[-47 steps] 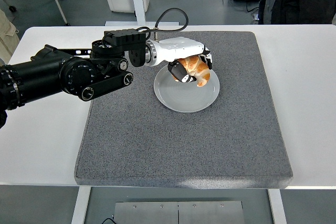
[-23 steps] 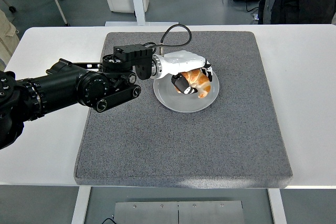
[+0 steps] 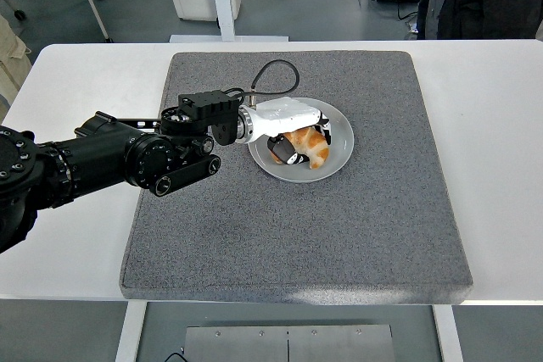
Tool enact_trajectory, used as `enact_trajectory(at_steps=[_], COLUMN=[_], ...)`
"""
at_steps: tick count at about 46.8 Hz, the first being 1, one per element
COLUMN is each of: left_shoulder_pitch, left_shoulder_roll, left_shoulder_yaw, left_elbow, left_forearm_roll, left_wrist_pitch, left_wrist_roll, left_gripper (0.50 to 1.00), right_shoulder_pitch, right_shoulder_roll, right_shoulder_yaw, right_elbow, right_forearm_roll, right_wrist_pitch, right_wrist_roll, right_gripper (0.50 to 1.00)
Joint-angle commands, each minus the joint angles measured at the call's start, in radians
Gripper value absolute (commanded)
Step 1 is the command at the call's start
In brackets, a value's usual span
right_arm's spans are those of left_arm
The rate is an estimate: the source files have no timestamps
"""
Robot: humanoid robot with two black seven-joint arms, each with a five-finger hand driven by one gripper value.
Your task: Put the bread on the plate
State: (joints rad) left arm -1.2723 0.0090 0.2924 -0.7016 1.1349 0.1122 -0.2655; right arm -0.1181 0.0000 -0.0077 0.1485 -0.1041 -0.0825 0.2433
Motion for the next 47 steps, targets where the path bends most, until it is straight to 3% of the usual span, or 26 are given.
enact_trajectory(at_steps=[1,16,18,20,23,25,37,47], left_shoulder_pitch=[0.005,0.01,0.007,0.004,-0.002,-0.005,-0.024,-0.073], left_shoulder_roll=[0.0,0.002,0.002,0.0,0.0,0.002,0.02,0.078], left_shoulder_yaw=[0.001,0.001,0.001,0.001,-0.001,-0.001,0.001,-0.001], left_elbow=[0.007,0.008,0.008,0.007,-0.001,-0.004,-0.025,-0.117], left_forearm_roll=[0.002,-0.011,-0.014,-0.015,-0.017,-0.015,-0.014,-0.014], left_wrist_pitch=[0.004,0.003,0.003,0.003,0.0,0.0,0.001,0.001], left_wrist_roll=[0.0,0.012,0.012,0.011,0.012,0.012,0.014,0.014], left_gripper=[0.5,0.502,0.617,0.779,0.863,0.991,0.992,0.992], right_shoulder_pitch=[0.0,0.0,0.0,0.0,0.0,0.0,0.0,0.0], right_shoulder_roll=[0.0,0.0,0.0,0.0,0.0,0.0,0.0,0.0], right_shoulder_yaw=[0.0,0.0,0.0,0.0,0.0,0.0,0.0,0.0], right_elbow=[0.0,-0.001,-0.001,-0.001,-0.001,-0.001,-0.001,0.0], right_forearm_roll=[0.0,0.0,0.0,0.0,0.0,0.0,0.0,0.0], right_wrist_pitch=[0.0,0.0,0.0,0.0,0.0,0.0,0.0,0.0], right_wrist_roll=[-0.001,-0.001,0.001,-0.001,0.001,-0.001,-0.001,-0.001], right_gripper=[1.0,1.0,1.0,1.0,1.0,1.0,1.0,1.0])
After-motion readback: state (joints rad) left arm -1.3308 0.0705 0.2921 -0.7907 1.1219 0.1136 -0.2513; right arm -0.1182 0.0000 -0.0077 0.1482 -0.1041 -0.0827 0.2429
